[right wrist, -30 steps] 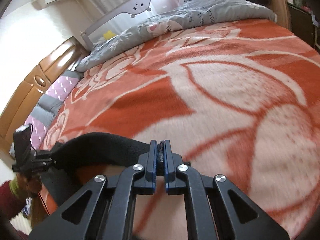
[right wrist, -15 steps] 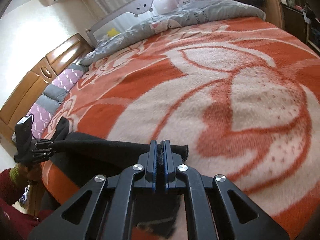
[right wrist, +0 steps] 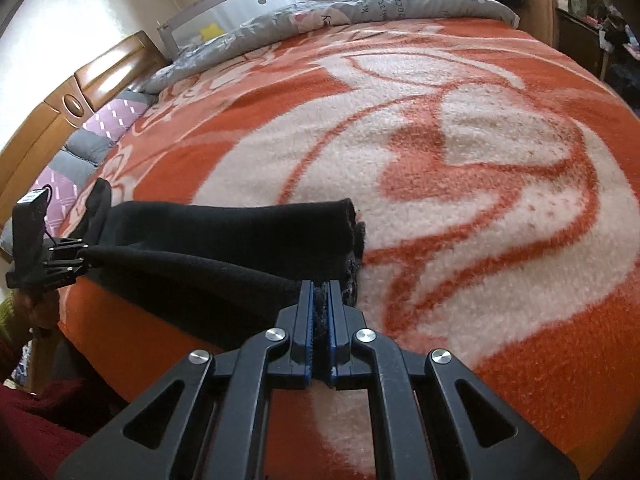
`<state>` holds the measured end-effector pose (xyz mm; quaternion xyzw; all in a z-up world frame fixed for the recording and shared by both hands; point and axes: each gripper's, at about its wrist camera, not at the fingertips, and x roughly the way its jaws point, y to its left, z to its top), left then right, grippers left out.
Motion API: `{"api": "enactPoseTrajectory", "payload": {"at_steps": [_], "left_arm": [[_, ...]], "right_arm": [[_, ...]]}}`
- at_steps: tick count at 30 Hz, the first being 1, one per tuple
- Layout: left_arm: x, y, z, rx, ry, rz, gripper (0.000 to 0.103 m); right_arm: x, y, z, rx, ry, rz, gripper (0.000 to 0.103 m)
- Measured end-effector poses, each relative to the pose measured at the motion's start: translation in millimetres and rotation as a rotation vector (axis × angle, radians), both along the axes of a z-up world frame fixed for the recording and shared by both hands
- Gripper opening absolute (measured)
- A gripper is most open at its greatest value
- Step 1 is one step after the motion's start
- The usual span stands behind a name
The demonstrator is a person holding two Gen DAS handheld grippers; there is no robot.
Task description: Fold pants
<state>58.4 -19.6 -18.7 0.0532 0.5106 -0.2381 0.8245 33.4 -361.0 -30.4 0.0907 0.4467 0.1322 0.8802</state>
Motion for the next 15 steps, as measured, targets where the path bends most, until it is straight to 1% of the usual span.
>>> {"api": "enactPoseTrajectory", "payload": {"at_steps": [1,3,4,5,6,7,11,15], "left_arm": [[-2,-1,0,0.005,-0.002,0.002,0.01],[-7,-2,2,0.017,-0.011,0.005,0.016],[-10,-2,3,0.011,-0.007,0.004,0.026],[-13,-1,4,0.004,-0.002,0.005,0.039],[-16,0,6,0.001,-0.002,0.012,0.046],[-19,2,7,0.003,-0.006,0.023,0.055],[-30,13,12,-0.029,0.007,0.072,0.056],[-33,30,20,-0.081,0.028,0.152,0.056]], "right_arm": [[0,1,-1,-0.003,0.011,-0.005,0.01],[-2,2,-1,-0.024,0.023,-0.024,0.019],[-5,2,0,-0.042,0.023,-0.041,0.031],[-8,2,2,-0.068,0.019,-0.058,0.045],[-12,2,4,-0.087,0.009,-0.073,0.049],[-17,1,7,-0.094,-0.005,-0.083,0.05],[-30,1,21,-0.102,-0.046,-0.103,0.05],[-33,18,33,-0.088,-0.085,-0.075,0.05]]}}
